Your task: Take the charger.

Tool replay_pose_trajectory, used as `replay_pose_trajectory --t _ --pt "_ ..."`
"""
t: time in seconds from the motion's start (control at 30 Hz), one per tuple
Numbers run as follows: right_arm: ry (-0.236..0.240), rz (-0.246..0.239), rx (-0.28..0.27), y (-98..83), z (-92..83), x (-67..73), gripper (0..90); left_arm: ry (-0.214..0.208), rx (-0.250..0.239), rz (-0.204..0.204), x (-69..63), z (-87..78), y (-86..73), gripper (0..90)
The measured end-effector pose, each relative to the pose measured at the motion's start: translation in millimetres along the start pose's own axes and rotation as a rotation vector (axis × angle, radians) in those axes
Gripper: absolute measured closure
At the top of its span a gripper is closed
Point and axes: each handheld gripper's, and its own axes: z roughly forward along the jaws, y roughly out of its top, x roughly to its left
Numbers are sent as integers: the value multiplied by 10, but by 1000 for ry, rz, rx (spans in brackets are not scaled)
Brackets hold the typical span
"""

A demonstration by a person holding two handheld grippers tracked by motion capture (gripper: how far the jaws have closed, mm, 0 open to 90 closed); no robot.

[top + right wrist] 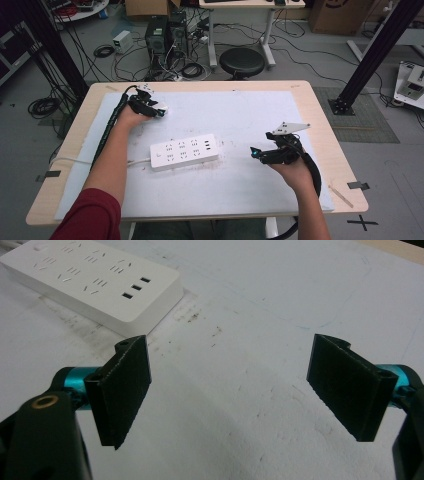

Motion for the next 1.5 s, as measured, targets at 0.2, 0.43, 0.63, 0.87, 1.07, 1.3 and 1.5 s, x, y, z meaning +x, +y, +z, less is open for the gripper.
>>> replay_pose_trajectory --t 0.2,0.43,0.63,0.87,1.07,1.3,1.5 --pt "-3 4 1 -10 -15 -8 181 14 20 8 -12 16 -4 421" --pt "-5 -5 -1 -6 -28 -20 181 49 34 47 -102 -122 89 425" --pt "-11 -22 -11 12 -133 -17 182 34 52 105 -342 -445 259 425" --pt "7 -30 -31 -15 -239 -13 181 28 -11 192 -807 -1020 457 425" --pt "29 -49 -28 -3 -278 -1 182 37 -54 184 -1105 -1476 358 425" --pt "41 -67 -37 26 -309 7 181 28 -96 191 -1437 -1851 117 425" --pt "51 -69 -34 19 -340 37 182 -26 -91 211 -1601 -1863 -4 425"
